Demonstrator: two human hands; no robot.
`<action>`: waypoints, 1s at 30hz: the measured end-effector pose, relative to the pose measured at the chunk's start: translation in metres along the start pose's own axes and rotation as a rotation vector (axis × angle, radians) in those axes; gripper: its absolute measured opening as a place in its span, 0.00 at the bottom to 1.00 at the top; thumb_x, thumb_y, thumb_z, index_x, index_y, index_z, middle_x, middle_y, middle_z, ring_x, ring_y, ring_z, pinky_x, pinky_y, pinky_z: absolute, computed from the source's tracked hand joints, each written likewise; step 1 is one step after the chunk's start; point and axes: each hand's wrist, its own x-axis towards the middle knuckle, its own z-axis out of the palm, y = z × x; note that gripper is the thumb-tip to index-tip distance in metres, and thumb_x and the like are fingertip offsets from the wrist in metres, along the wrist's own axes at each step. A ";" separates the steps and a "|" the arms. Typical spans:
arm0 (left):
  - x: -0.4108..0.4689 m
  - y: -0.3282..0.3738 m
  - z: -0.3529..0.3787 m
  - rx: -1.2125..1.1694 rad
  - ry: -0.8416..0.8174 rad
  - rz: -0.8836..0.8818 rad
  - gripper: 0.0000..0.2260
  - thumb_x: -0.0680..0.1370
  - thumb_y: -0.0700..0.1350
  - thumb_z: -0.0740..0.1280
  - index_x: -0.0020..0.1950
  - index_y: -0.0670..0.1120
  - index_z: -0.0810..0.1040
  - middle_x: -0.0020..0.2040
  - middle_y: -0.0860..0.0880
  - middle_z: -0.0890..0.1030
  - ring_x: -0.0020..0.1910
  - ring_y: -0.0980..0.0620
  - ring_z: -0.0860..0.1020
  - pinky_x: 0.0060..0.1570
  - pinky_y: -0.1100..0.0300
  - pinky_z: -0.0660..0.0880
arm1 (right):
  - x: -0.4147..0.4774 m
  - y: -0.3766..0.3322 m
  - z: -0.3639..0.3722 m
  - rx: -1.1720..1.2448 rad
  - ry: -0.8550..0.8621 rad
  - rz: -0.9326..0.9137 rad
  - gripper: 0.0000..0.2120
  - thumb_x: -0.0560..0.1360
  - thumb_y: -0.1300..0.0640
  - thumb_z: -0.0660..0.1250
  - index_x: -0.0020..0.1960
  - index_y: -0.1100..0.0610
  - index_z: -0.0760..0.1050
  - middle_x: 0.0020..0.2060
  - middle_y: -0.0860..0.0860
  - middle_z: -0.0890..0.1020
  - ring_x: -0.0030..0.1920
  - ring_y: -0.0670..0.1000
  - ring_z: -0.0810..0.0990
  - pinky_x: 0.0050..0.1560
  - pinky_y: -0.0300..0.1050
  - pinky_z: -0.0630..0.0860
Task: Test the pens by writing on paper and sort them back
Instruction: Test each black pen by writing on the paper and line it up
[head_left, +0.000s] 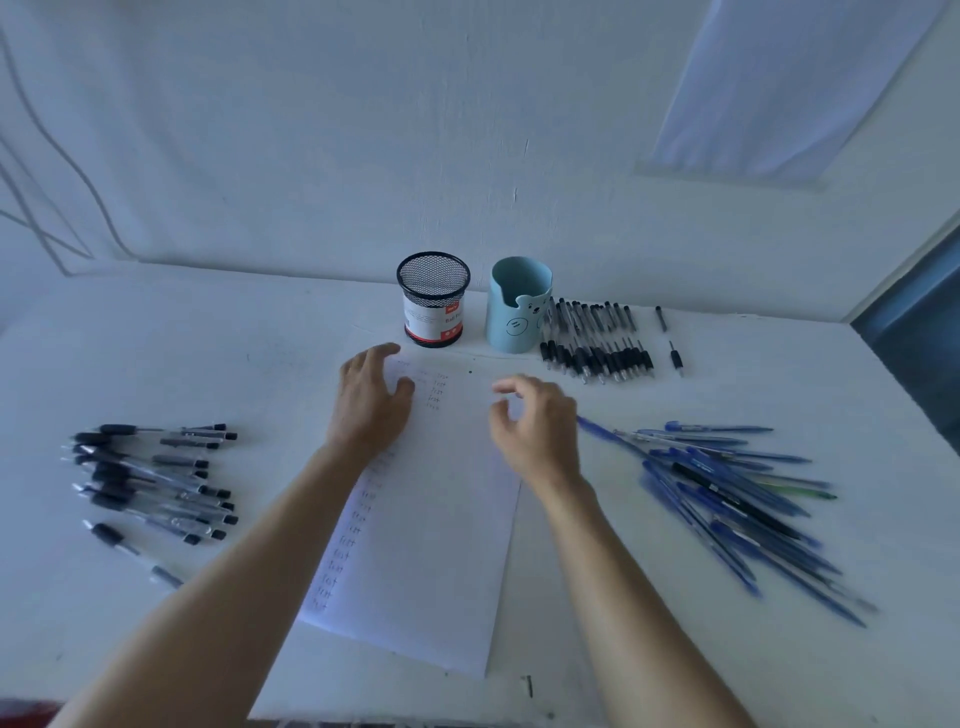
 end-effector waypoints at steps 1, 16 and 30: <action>-0.001 0.000 -0.007 -0.097 0.019 -0.031 0.20 0.78 0.40 0.64 0.71 0.45 0.72 0.69 0.46 0.75 0.71 0.45 0.68 0.70 0.52 0.64 | -0.008 -0.004 0.006 -0.015 -0.099 -0.022 0.17 0.70 0.52 0.62 0.54 0.53 0.82 0.54 0.50 0.84 0.57 0.56 0.80 0.61 0.53 0.72; -0.041 -0.054 -0.101 0.750 -0.079 -0.427 0.21 0.73 0.44 0.61 0.66 0.46 0.72 0.70 0.45 0.71 0.73 0.40 0.63 0.72 0.41 0.55 | -0.029 -0.009 0.016 -0.456 -0.505 -0.091 0.44 0.66 0.24 0.40 0.78 0.41 0.58 0.80 0.47 0.55 0.80 0.52 0.51 0.76 0.59 0.49; -0.039 -0.069 -0.090 0.307 0.481 0.461 0.09 0.81 0.44 0.66 0.57 0.43 0.83 0.55 0.44 0.85 0.62 0.40 0.78 0.68 0.44 0.66 | -0.033 -0.011 0.017 -0.455 -0.493 -0.081 0.43 0.67 0.25 0.39 0.78 0.42 0.58 0.80 0.48 0.54 0.80 0.53 0.49 0.77 0.59 0.46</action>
